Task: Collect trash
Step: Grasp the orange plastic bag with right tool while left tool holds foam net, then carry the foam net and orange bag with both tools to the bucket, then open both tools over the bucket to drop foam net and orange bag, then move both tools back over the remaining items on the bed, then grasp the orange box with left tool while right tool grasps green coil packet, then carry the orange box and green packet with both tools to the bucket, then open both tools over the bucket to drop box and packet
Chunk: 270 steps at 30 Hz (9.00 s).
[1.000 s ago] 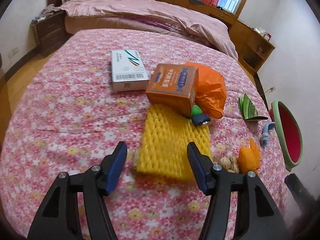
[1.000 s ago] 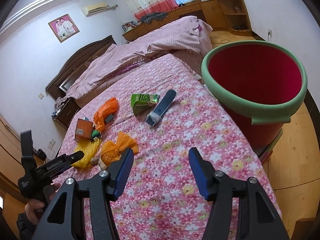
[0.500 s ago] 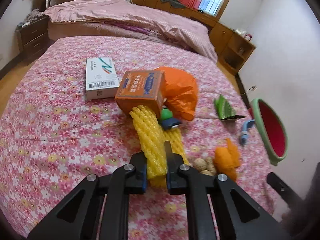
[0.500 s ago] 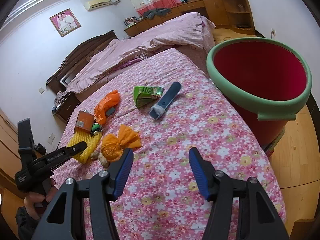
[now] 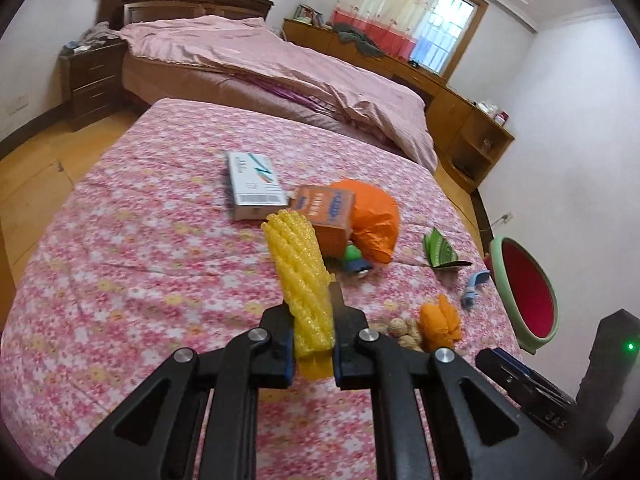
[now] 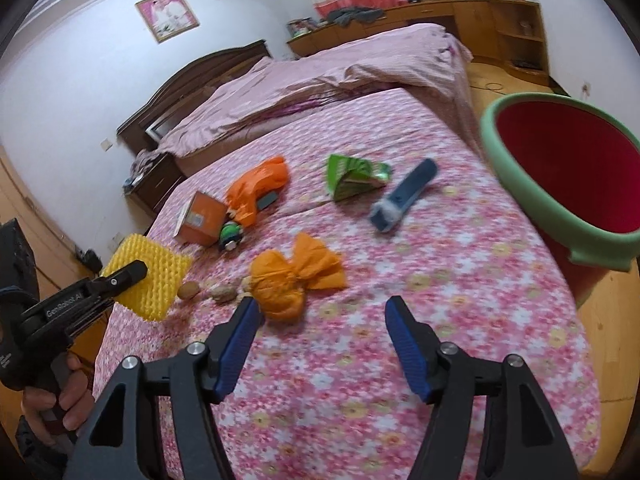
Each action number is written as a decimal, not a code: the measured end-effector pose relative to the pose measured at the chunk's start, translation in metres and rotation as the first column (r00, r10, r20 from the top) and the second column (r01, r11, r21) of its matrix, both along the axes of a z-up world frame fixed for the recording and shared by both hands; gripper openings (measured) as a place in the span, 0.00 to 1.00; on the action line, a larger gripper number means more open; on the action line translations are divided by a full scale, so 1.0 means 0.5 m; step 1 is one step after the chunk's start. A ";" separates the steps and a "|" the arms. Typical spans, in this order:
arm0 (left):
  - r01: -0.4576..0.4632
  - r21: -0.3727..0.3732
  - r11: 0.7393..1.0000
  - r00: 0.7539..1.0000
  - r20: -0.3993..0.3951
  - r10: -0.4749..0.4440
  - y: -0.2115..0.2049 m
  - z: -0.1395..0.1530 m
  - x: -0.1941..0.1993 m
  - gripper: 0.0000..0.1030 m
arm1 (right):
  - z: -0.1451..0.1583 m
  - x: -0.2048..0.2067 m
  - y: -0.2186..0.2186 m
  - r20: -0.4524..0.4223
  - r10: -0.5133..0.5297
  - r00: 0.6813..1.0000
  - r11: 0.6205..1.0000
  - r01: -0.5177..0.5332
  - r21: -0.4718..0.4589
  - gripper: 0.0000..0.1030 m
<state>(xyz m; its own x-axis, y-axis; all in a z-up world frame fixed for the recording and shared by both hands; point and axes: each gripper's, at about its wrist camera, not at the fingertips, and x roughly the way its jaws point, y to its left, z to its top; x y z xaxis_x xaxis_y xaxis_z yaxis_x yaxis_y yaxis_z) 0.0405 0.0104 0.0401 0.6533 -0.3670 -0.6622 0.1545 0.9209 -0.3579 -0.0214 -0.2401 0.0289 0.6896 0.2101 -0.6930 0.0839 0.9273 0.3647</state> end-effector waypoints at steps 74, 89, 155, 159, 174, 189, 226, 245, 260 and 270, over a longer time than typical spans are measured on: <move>0.536 0.068 0.841 0.836 0.095 -0.540 -0.628 0.106 0.036 0.12 | 0.104 -0.084 -0.382 0.198 -0.328 0.924 0.943 0.307 0.132 0.19; 0.551 0.157 0.820 0.830 -0.007 -0.557 -0.752 0.021 0.091 0.41 | 0.031 -0.034 -0.500 0.126 -0.398 0.909 0.907 0.370 0.201 0.27; -0.011 0.106 0.994 1.000 -0.017 0.012 -0.083 0.012 0.133 0.54 | 0.061 0.053 -0.159 0.013 -0.179 0.984 0.977 0.176 0.116 0.62; -0.003 0.079 0.997 0.999 -0.044 0.006 -0.073 -0.007 0.153 0.54 | 0.063 0.077 -0.146 -0.004 -0.150 0.989 0.985 0.150 0.081 0.68; -0.018 0.040 0.999 0.998 -0.054 0.020 -0.069 -0.036 0.193 0.54 | 0.050 0.225 -0.066 -0.114 0.008 0.993 0.997 -0.018 -0.080 0.70; -0.024 -0.012 1.000 0.998 -0.061 0.023 -0.061 -0.063 0.212 0.53 | -0.029 0.322 -0.014 -0.247 0.049 0.968 0.971 -0.104 -0.213 0.71; 0.101 -0.003 0.995 0.990 0.102 -0.100 -0.140 0.117 0.017 0.51 | 0.148 0.087 -0.053 0.048 -0.003 0.999 0.999 0.004 -0.034 0.62; 0.362 0.086 0.928 0.924 0.098 -0.369 -0.445 0.155 -0.003 0.51 | 0.138 -0.049 -0.350 0.053 -0.309 0.950 0.949 0.303 0.091 0.62; 0.475 0.193 0.858 0.873 0.015 -0.487 -0.674 0.085 0.060 0.52 | 0.055 -0.034 -0.516 -0.017 -0.436 0.900 0.881 0.431 0.196 0.64; 0.512 0.205 0.834 0.855 -0.024 -0.518 -0.730 0.036 0.087 0.52 | 0.042 -0.040 -0.558 -0.002 -0.478 0.878 0.852 0.465 0.240 0.73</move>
<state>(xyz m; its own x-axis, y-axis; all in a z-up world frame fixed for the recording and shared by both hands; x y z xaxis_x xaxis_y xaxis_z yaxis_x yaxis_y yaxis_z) 0.0840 -0.3548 0.0579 0.4275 -0.5207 -0.7390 0.6340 0.7554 -0.1655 -0.0416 -0.5192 0.0499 0.7815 -0.0042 -0.6239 0.4635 0.6733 0.5761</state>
